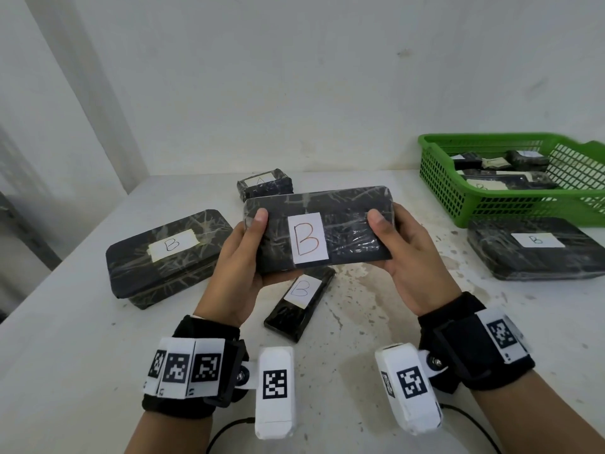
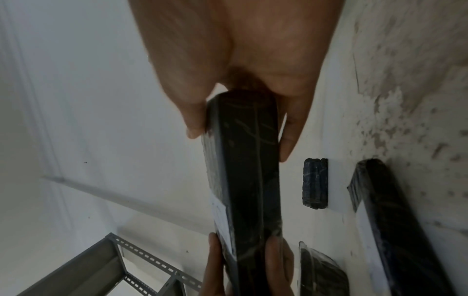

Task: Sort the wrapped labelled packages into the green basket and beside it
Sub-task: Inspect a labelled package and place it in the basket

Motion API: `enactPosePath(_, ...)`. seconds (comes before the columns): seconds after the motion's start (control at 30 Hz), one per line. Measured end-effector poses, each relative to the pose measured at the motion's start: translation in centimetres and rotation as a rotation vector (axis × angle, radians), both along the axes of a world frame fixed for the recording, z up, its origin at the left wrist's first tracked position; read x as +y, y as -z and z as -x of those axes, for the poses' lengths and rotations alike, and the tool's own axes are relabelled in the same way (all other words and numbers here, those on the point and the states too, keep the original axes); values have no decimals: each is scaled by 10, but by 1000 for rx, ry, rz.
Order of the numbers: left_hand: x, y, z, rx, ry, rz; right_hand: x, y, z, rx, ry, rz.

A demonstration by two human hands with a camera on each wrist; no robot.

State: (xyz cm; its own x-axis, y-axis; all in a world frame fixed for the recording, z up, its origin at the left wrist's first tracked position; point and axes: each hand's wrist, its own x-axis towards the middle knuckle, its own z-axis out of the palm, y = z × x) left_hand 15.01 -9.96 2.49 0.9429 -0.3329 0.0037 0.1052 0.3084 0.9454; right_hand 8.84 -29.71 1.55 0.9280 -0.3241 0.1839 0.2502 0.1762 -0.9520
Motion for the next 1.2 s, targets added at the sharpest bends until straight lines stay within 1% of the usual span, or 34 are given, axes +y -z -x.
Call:
enactPosePath(0.1,-1,2,1,-12,-8,-49,1,2,0,24,19,5)
enactPosePath(0.23,-3,7,-2,9,-56,-78,5,5,0,96,-32,42)
enactPosePath(0.33,-1,7,-2,28,-40,-69,8,8,0,111,6,91)
enactPosePath(0.47,1,5,-2,34,27,-87,8,8,-1,112,44,70)
enactPosePath(0.57,1,6,-3,24,17,-102,8,10,-1,115,20,61)
enactPosePath(0.63,1,8,-4,25,21,-105,9,12,-1,128,-20,96)
enactPosePath(0.73,2,7,-4,24,39,-103,8,14,-3,112,-1,168)
enactPosePath(0.9,3,5,-4,-23,48,-68,10,12,-2,77,28,179)
enactPosePath(1.0,3,7,-4,-55,63,-74,13,10,1,93,32,132)
enactPosePath(1.07,2,8,-4,-77,73,-85,13,9,3,73,63,132)
enactPosePath(1.2,5,14,-9,-136,29,-164,11,8,3,22,80,211)
